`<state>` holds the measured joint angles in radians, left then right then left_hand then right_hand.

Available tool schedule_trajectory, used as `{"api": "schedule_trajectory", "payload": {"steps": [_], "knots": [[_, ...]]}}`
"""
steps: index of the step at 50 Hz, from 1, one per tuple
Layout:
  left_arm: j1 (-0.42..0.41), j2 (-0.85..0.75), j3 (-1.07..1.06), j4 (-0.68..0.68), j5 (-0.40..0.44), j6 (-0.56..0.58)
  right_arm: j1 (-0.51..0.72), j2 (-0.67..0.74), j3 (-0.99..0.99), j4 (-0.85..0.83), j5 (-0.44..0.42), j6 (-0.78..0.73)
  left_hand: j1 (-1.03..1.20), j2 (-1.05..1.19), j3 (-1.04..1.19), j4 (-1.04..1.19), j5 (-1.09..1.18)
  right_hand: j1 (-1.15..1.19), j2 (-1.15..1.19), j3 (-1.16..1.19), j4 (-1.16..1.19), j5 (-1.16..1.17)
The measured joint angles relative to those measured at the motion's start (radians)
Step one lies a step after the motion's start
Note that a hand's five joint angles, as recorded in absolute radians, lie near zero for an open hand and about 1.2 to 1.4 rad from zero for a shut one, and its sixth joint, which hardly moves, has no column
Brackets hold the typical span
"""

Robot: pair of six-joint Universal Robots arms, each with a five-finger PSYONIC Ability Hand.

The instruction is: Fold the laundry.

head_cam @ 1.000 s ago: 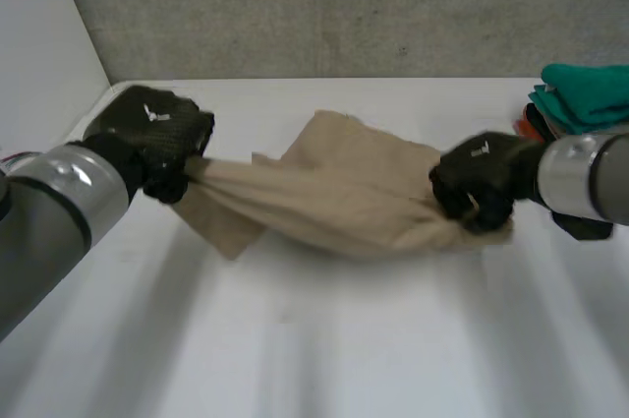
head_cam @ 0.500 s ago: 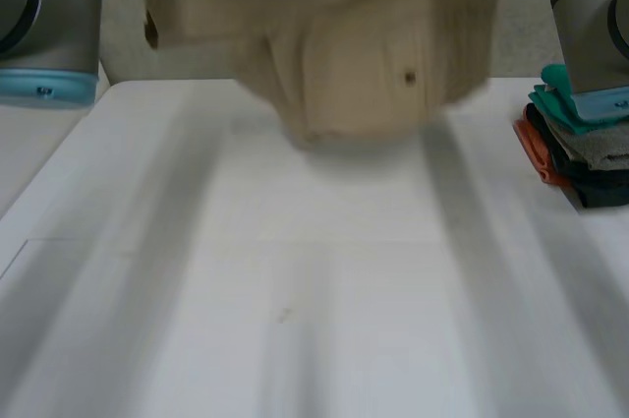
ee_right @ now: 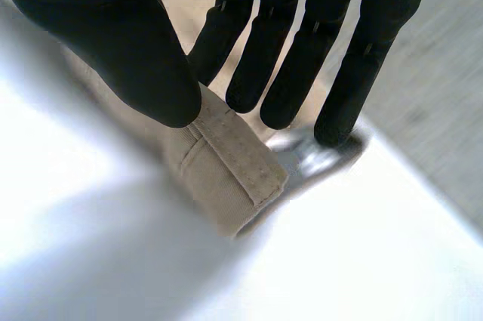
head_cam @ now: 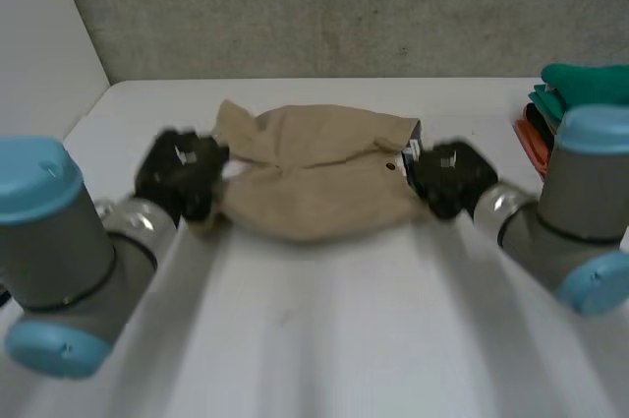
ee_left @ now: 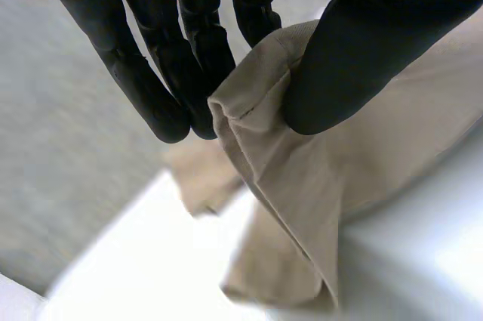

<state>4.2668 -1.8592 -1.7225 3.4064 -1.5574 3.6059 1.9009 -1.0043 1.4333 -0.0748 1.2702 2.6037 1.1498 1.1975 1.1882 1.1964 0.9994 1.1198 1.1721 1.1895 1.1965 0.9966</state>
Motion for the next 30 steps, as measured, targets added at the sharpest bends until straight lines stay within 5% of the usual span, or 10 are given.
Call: {"api": "schedule_trajectory", "payload": {"steps": [5,6,8,18,30], "knots": [[-0.009,-0.017,-0.037,-0.016,0.009,0.026,-0.01,0.002,0.056,0.029,0.002,-0.051,0.0,0.0,0.0,0.0,0.0,-0.27,-0.318,-0.321,-0.3,-0.293],[-0.013,-0.012,-0.039,-0.026,0.01,0.034,-0.012,-0.007,0.073,0.047,0.004,-0.066,0.0,0.0,0.0,0.0,0.0,-0.547,-0.628,-0.631,-0.632,-0.621],[-0.018,0.006,-0.03,-0.039,0.009,0.039,-0.009,-0.053,0.094,0.097,0.015,-0.074,0.0,0.0,0.0,0.0,0.0,-0.645,-0.729,-0.738,-0.754,-0.749],[-0.03,0.052,0.011,-0.076,0.006,0.039,0.015,-0.172,0.081,0.148,0.043,0.019,0.0,0.0,0.0,0.0,0.0,-0.674,-0.731,-0.741,-0.767,-0.764],[-0.008,0.063,0.058,-0.087,-0.009,0.031,0.049,0.001,-0.039,0.033,0.082,-0.015,0.0,0.0,0.0,0.0,0.0,-0.674,-0.73,-0.741,-0.765,-0.747]]}}
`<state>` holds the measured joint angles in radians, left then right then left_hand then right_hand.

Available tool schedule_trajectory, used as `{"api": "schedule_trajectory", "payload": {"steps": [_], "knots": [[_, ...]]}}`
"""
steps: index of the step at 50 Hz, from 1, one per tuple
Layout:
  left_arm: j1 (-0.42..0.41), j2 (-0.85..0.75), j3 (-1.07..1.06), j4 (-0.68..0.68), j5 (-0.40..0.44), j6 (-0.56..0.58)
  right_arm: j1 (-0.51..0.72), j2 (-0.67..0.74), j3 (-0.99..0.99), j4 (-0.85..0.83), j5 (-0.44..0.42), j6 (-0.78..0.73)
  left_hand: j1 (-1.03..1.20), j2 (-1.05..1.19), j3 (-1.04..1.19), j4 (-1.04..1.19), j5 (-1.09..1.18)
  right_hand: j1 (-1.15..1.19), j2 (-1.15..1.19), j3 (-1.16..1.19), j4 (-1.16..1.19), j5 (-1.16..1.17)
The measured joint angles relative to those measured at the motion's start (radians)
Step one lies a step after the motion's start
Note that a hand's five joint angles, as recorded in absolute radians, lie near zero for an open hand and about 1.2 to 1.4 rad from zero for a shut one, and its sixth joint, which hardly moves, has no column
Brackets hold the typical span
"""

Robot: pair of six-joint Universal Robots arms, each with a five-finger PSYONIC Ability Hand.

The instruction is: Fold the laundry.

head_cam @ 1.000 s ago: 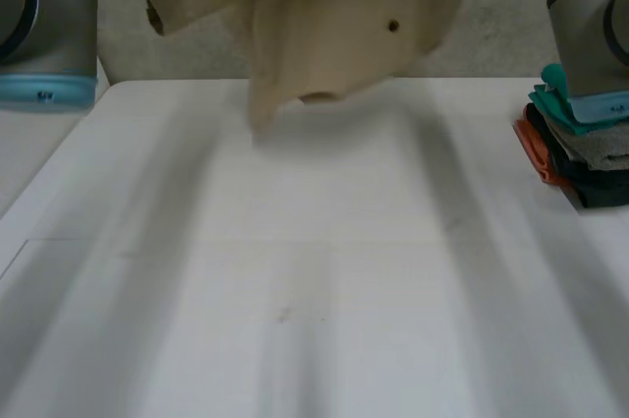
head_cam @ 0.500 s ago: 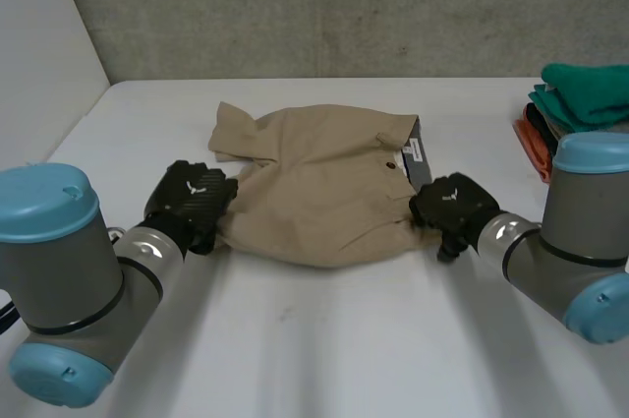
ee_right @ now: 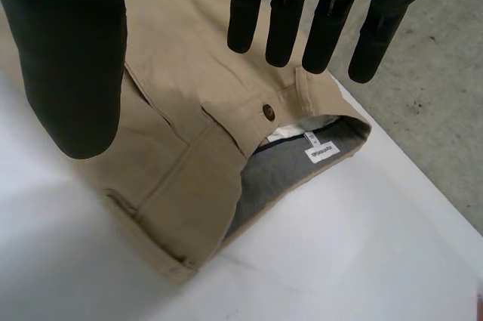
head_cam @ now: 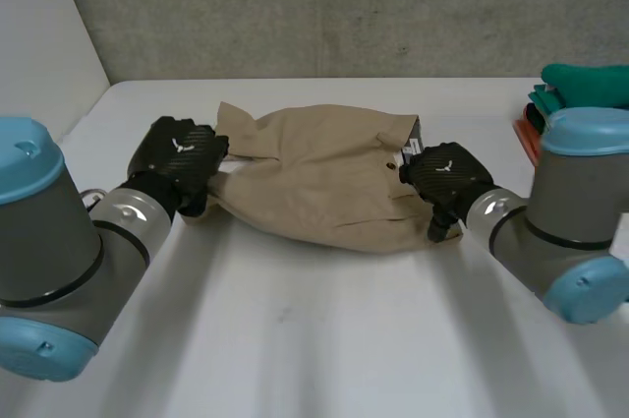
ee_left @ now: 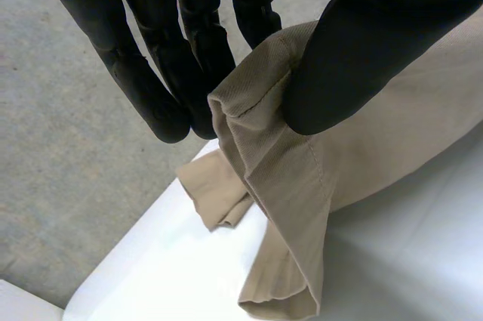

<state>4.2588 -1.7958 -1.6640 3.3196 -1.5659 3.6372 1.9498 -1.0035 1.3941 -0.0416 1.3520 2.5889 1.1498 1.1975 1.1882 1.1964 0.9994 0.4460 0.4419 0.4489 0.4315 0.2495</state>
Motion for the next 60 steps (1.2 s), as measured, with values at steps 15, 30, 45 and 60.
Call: {"api": "schedule_trajectory", "payload": {"steps": [15,30,45,60], "knots": [[-0.006,0.026,0.0,-0.032,0.0,-0.008,-0.019,0.121,-0.194,0.23,-0.051,0.001,0.0,0.0,0.0,0.0,0.0,0.663,0.734,0.736,0.762,0.757],[-0.012,0.122,-0.09,-0.252,0.011,0.067,-0.15,-0.075,-0.041,0.736,-0.155,-0.378,0.0,0.0,0.0,0.0,0.0,0.663,0.734,0.737,0.762,0.758],[-0.014,0.019,-0.087,-0.392,0.016,0.134,-0.144,-0.152,0.119,0.702,-0.124,-0.334,0.0,0.0,0.0,0.0,0.0,0.663,0.734,0.737,0.762,0.767],[-0.041,-0.051,0.05,-0.643,0.027,0.218,-0.152,-0.197,0.16,0.825,-0.08,-0.555,0.0,0.0,0.0,0.0,0.0,0.663,0.734,0.741,0.762,0.767]]}}
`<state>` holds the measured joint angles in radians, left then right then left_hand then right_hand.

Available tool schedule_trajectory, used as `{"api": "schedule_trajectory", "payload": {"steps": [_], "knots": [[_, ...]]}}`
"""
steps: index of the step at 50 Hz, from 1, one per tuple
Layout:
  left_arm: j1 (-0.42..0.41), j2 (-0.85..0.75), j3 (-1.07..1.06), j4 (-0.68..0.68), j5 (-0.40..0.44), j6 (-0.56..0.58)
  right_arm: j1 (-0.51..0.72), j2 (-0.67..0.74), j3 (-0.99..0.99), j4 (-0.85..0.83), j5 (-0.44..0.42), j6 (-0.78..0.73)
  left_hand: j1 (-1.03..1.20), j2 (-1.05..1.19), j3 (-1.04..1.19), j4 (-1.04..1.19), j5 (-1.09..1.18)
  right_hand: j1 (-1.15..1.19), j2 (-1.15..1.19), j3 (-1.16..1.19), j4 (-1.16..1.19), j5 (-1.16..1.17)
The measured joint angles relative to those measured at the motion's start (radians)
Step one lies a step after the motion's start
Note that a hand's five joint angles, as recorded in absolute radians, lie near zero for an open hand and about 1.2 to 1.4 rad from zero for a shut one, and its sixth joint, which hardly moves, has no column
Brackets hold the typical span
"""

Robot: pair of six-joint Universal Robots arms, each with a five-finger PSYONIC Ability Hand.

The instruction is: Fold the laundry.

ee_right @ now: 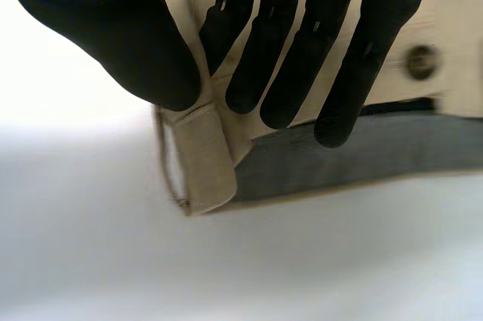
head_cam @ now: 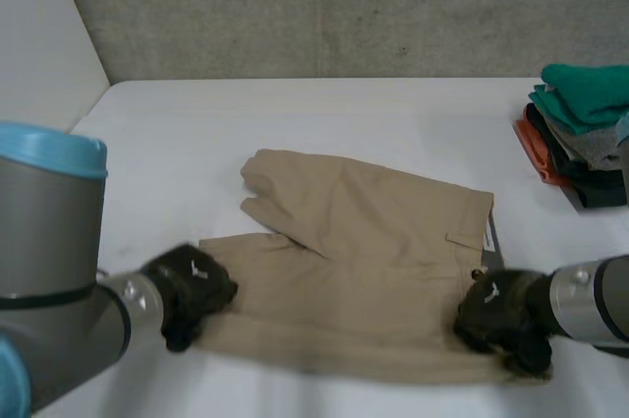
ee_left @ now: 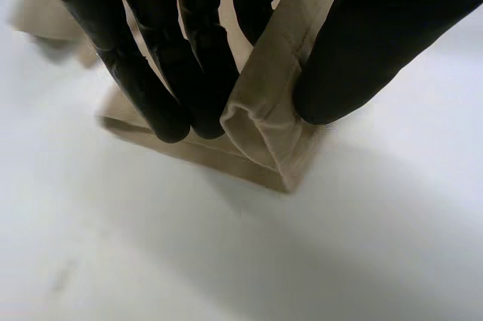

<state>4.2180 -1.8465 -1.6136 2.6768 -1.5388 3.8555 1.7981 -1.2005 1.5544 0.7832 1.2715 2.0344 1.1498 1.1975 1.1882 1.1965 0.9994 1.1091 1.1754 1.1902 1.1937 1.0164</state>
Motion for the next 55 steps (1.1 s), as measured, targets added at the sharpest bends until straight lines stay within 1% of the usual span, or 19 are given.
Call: {"api": "schedule_trajectory", "payload": {"steps": [5,11,15,18,20,22,23,24,26,28,32,36,40,44,49,50,54,55], "knots": [[0.014,-0.048,0.099,0.081,-0.029,-0.017,0.013,0.021,-0.074,-0.071,0.001,0.1,0.0,0.0,0.0,0.0,0.0,0.0,0.0,0.0,0.0,0.006],[0.017,-0.172,0.255,0.239,-0.037,-0.043,0.029,0.07,-0.17,-0.194,0.013,0.209,0.0,0.0,0.0,0.0,0.0,0.0,0.0,0.0,0.0,0.011],[0.015,-0.249,0.351,0.318,-0.043,-0.051,0.04,0.107,-0.234,-0.289,0.033,0.27,0.0,0.0,0.0,0.0,0.0,0.0,0.0,0.0,0.0,0.015],[0.02,-0.311,0.497,0.409,-0.064,-0.06,0.056,0.128,-0.315,-0.44,0.066,0.344,0.0,0.0,0.001,0.0,0.0,0.003,0.0,0.0,0.002,0.015],[0.028,-0.325,0.623,0.498,-0.081,-0.085,0.07,0.131,-0.39,-0.609,0.101,0.418,0.0,0.0,0.001,0.0,0.0,0.003,0.0,0.0,0.004,0.015],[0.034,-0.307,0.735,0.597,-0.091,-0.129,0.084,0.118,-0.465,-0.799,0.141,0.5,0.0,0.0,0.001,0.0,0.0,0.003,0.0,0.0,0.004,0.015],[0.035,-0.301,0.751,0.614,-0.092,-0.138,0.086,0.115,-0.476,-0.828,0.147,0.513,0.0,0.0,0.001,0.0,0.0,0.003,0.0,0.0,0.004,0.015],[0.037,-0.266,0.824,0.692,-0.095,-0.187,0.094,0.099,-0.514,-0.926,0.169,0.558,0.0,0.0,0.001,0.001,0.0,0.003,0.0,0.0,0.004,0.015],[0.038,-0.225,0.876,0.752,-0.096,-0.237,0.106,0.063,-0.575,-1.064,0.203,0.632,0.0,0.0,0.001,0.001,0.0,0.003,0.0,0.0,0.004,0.015],[0.038,-0.184,0.91,0.789,-0.096,-0.286,0.113,0.037,-0.621,-1.12,0.222,0.68,0.0,0.0,0.001,0.001,0.0,0.003,0.0,0.0,0.004,0.015],[0.044,-0.136,0.917,0.792,-0.095,-0.347,0.119,0.016,-0.688,-1.115,0.233,0.726,0.0,0.0,0.001,0.0,0.0,0.003,0.0,0.0,0.004,0.015],[0.062,-0.12,0.863,0.753,-0.094,-0.37,0.122,0.023,-0.725,-1.024,0.215,0.735,0.0,0.0,0.001,0.0,0.0,0.003,0.0,0.0,0.004,0.015],[0.082,-0.122,0.75,0.719,-0.087,-0.374,0.124,0.04,-0.7,-0.938,0.178,0.729,0.0,0.0,0.001,0.001,0.0,0.003,0.0,0.0,0.004,0.015],[0.093,-0.126,0.607,0.703,-0.075,-0.372,0.125,0.061,-0.617,-0.887,0.126,0.719,0.0,0.0,0.001,0.001,0.0,0.003,0.0,0.0,0.004,0.015],[0.091,-0.139,0.421,0.702,-0.054,-0.362,0.121,0.109,-0.482,-0.881,0.072,0.698,0.0,0.0,0.001,0.001,0.0,0.003,0.0,0.0,0.004,0.015],[0.087,-0.147,0.352,0.704,-0.045,-0.356,0.118,0.137,-0.422,-0.887,0.053,0.685,0.0,0.0,0.001,0.001,0.0,0.003,0.0,0.0,0.004,0.015],[0.077,-0.18,0.232,0.707,-0.037,-0.328,0.11,0.196,-0.335,-0.899,0.035,0.653,0.0,0.001,0.001,0.0,0.0,0.003,0.0,0.0,0.004,0.015],[0.072,-0.199,0.191,0.708,-0.037,-0.307,0.104,0.232,-0.296,-0.906,0.031,0.626,0.0,0.001,0.001,0.001,0.0,0.008,0.0,0.001,0.004,0.015]]}}
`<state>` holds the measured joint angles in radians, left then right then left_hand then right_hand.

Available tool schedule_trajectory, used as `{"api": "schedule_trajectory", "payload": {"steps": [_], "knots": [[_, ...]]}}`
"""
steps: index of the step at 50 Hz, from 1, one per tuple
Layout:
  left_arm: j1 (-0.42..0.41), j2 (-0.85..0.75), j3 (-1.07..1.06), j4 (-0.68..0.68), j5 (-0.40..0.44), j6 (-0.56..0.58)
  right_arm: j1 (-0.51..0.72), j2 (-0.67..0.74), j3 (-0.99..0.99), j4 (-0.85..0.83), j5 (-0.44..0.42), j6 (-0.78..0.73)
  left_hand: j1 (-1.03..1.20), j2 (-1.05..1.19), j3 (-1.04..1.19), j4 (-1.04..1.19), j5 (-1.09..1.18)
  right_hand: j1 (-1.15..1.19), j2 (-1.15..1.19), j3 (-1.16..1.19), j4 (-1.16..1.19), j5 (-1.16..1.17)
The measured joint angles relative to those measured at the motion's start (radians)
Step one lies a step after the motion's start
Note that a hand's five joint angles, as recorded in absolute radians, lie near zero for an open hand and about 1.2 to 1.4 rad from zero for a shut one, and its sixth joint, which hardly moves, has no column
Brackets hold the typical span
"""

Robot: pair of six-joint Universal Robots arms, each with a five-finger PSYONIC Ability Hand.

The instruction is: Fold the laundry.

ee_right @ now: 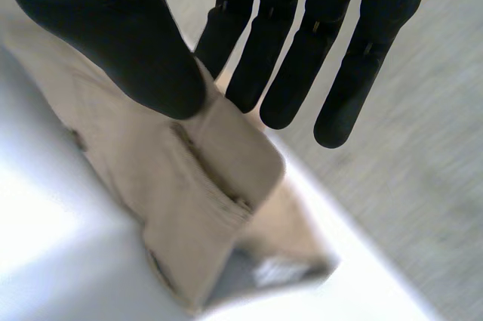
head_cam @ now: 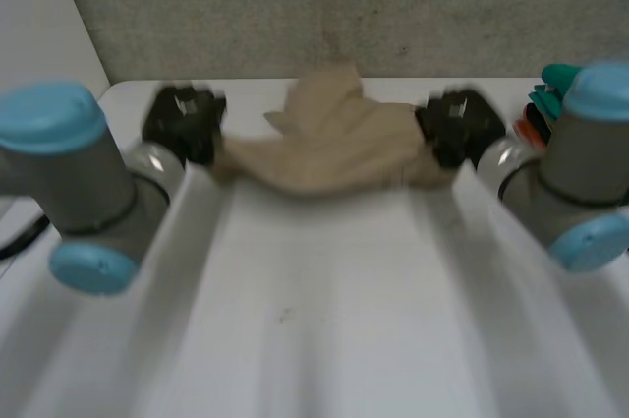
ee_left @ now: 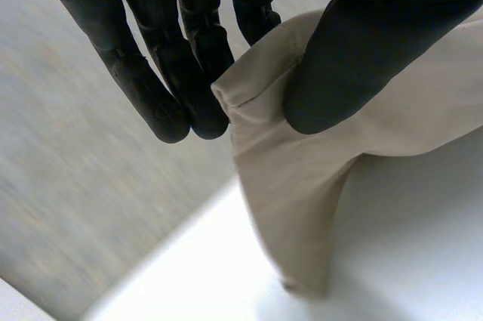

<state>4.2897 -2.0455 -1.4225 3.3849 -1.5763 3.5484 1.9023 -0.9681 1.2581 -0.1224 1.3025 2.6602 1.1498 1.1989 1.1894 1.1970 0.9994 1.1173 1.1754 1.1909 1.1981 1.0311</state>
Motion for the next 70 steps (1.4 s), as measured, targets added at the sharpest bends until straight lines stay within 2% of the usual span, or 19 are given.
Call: {"api": "schedule_trajectory", "payload": {"steps": [7,16,23,27,33,35,36,38,39,40,41,44,50,56,58,62,70], "knots": [[-0.025,-0.066,-0.151,-0.026,-0.034,0.12,-0.028,0.095,0.133,0.019,-0.004,-0.152,0.0,0.0,0.0,0.0,0.0,0.002,0.0,0.0,0.0,0.0],[-0.086,0.058,-0.234,-0.133,-0.08,0.193,-0.04,-0.029,0.211,0.217,-0.006,-0.246,0.0,0.0,0.0,0.0,0.0,0.002,0.0,0.0,0.0,0.0],[-0.123,0.167,-0.266,-0.328,-0.087,0.213,-0.06,-0.133,0.222,0.488,-0.002,-0.33,0.0,0.0,0.0,0.0,0.0,0.002,0.0,0.0,0.0,0.0],[-0.16,0.217,-0.28,-0.521,-0.087,0.223,-0.091,-0.177,0.244,0.718,0.003,-0.466,0.0,0.0,0.0,0.0,0.0,0.002,0.0,0.0,0.0,0.0],[-0.213,0.247,-0.279,-0.697,-0.078,0.21,-0.127,-0.221,0.293,0.864,0.001,-0.609,0.0,0.0,0.0,0.0,0.0,0.002,0.0,0.0,0.0,0.0],[-0.226,0.252,-0.273,-0.727,-0.072,0.202,-0.135,-0.231,0.306,0.876,-0.002,-0.632,-0.159,-0.148,-0.147,-0.149,-0.145,0.002,0.0,0.0,0.0,0.0],[-0.232,0.253,-0.267,-0.737,-0.069,0.198,-0.139,-0.236,0.311,0.877,-0.005,-0.639,-0.45,-0.423,-0.417,-0.403,-0.395,0.002,0.0,0.0,0.0,0.0],[-0.239,0.254,-0.251,-0.746,-0.066,0.196,-0.145,-0.241,0.317,0.872,-0.011,-0.644,-0.783,-0.715,-0.686,-0.701,-0.69,0.002,0.0,0.0,0.0,0.0],[-0.239,0.253,-0.237,-0.744,-0.064,0.197,-0.148,-0.242,0.32,0.864,-0.015,-0.643,-0.837,-0.772,-0.745,-0.763,-0.747,0.002,0.0,0.0,0.0,0.0],[-0.237,0.251,-0.226,-0.739,-0.063,0.198,-0.15,-0.242,0.321,0.858,-0.018,-0.641,-0.948,-0.911,-0.903,-0.922,-0.891,0.002,0.0,0.0,0.0,0.0],[-0.232,0.248,-0.208,-0.728,-0.062,0.2,-0.151,-0.241,0.322,0.848,-0.022,-0.638,-0.961,-0.973,-0.967,-0.981,-0.944,0.002,0.0,0.0,0.0,0.0],[-0.206,0.232,-0.157,-0.685,-0.057,0.207,-0.153,-0.236,0.324,0.822,-0.03,-0.625,-0.961,-0.993,-0.983,-0.997,-0.951,0.002,0.0,0.0,0.0,0.0],[-0.111,0.106,0.009,-0.523,0.021,0.216,-0.143,-0.222,0.327,0.755,-0.037,-0.578,-0.921,-0.964,-0.954,-0.968,-0.937,0.002,0.0,0.0,0.0,0.0],[-0.05,-0.115,0.221,-0.419,0.171,0.219,-0.129,-0.218,0.336,0.697,-0.037,-0.533,-0.693,-0.757,-0.746,-0.75,-0.728,0.002,0.0,0.0,0.0,0.0],[-0.04,-0.185,0.295,-0.413,0.206,0.221,-0.127,-0.219,0.34,0.685,-0.037,-0.525,-0.592,-0.659,-0.652,-0.655,-0.633,0.003,0.0,0.0,0.0,0.0],[-0.025,-0.356,0.484,-0.438,0.255,0.228,-0.123,-0.219,0.352,0.662,-0.037,-0.513,-0.556,-0.612,-0.601,-0.604,-0.582,0.008,0.0,0.0,0.0,0.0],[-0.021,-0.604,0.816,-0.57,0.253,0.28,-0.131,-0.222,0.38,0.63,-0.037,-0.503,-0.425,-0.482,-0.472,-0.48,-0.46,0.008,0.0,0.0,0.0,0.0]]}}
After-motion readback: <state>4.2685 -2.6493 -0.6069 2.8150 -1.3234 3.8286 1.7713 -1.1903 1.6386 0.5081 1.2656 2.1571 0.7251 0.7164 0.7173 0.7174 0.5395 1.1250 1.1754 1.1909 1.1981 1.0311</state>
